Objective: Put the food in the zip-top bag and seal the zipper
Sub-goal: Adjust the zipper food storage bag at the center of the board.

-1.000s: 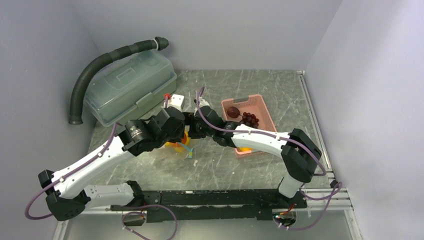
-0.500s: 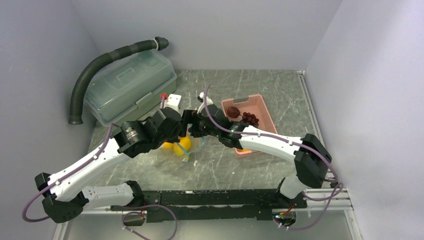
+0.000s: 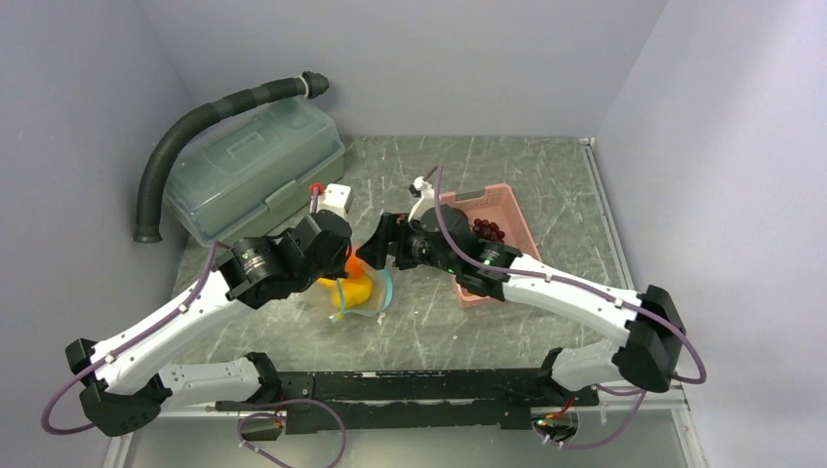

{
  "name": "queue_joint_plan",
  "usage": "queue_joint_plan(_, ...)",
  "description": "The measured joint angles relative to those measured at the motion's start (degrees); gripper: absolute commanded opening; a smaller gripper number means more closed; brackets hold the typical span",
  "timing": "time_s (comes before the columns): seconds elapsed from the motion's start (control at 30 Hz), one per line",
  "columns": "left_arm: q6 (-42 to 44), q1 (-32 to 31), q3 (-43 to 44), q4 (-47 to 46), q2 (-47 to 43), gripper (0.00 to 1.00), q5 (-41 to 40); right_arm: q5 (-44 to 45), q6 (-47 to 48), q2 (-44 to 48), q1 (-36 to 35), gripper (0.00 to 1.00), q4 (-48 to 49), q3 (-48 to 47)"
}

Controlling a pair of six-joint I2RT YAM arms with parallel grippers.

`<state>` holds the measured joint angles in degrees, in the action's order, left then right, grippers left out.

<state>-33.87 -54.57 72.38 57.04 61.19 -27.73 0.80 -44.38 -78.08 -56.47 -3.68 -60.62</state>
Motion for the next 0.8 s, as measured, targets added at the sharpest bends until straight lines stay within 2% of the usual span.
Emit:
queue_joint_plan(0.27,0.0,0.0,0.0,0.1,0.0,0.03,-0.2,2.2,0.3,5.0,-0.1,0.78,-3.7,4.1)
queue_joint_plan(0.53,0.0,0.0,0.0,0.0,0.5,0.02,-0.2,1.6,-1.4,5.4,-1.2,0.75,-4.0,10.0)
queue_joint_plan(0.8,0.0,0.0,0.5,0.0,1.3,0.02,-0.2,0.6,-3.7,3.8,-2.3,0.66,-3.7,11.6)
